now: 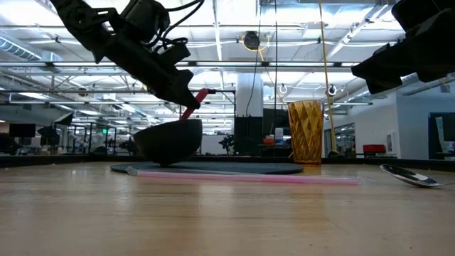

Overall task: Pick & Place Utensil
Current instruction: Put the pink fork into the black bowl, then put the blue spoon into the bowl

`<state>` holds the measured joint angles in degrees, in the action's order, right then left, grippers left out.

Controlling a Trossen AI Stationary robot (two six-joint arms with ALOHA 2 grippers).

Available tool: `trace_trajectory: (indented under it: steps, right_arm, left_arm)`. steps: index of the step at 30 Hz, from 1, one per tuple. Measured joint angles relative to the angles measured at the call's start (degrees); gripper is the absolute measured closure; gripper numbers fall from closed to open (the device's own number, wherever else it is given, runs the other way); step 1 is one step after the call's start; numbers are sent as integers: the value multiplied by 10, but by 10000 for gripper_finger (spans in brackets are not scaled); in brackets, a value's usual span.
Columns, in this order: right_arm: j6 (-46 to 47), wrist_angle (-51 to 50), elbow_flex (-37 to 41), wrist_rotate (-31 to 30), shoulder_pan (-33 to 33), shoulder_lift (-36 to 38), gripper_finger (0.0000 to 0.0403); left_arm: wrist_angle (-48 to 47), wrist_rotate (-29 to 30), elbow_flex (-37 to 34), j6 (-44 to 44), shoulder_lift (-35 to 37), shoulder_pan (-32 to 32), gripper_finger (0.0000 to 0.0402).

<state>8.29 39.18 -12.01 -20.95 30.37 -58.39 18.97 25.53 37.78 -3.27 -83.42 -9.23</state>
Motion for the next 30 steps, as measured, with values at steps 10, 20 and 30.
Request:
trace_trajectory:
  steps: [10,20,30]
  right_arm:
    - [-2,0,0,0,0,0,239]
    - [-2,0,0,0,0,0,239]
    - [-2,0,0,0,0,0,239]
  left_arm:
    - [2,-16,0,2,0,0,358]
    - [1,-35,0,6,0,-1,305]
    - [1,-35,0,6,0,-1,312]
